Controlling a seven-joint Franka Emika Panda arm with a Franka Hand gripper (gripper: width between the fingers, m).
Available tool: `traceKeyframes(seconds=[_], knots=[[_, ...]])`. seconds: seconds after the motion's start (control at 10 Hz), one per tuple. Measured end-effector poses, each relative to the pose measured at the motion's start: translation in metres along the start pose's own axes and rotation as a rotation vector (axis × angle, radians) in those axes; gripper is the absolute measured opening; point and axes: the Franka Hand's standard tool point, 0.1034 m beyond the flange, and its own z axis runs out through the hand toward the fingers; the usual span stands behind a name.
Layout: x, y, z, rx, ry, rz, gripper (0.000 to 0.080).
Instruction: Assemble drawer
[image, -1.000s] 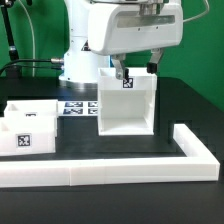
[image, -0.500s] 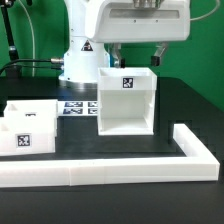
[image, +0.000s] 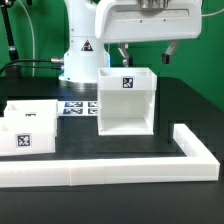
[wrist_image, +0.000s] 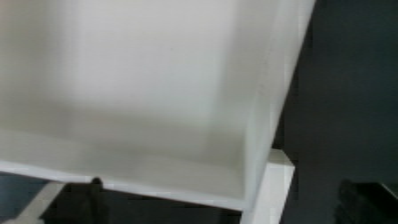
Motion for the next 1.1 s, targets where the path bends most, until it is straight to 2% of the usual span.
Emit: traceKeyframes(seconds=[0.2,0.4,0.6,0.9,1.1], knots=[[-0.003,-0.001,0.001,0.003,0.005,0.052,0.0650],[-0.025,-0.011,0.009,-0.001,-0.008,0.168,0.0650],[-0.038,-0.021,0.021,0.018,-0.019,0.227,0.0650],[-0.044,-0.025,0.036,0.013,-0.011,0.217,0.0650],[-0.044,-0.026,0.039,0.009,-0.017,0.210,0.0391]])
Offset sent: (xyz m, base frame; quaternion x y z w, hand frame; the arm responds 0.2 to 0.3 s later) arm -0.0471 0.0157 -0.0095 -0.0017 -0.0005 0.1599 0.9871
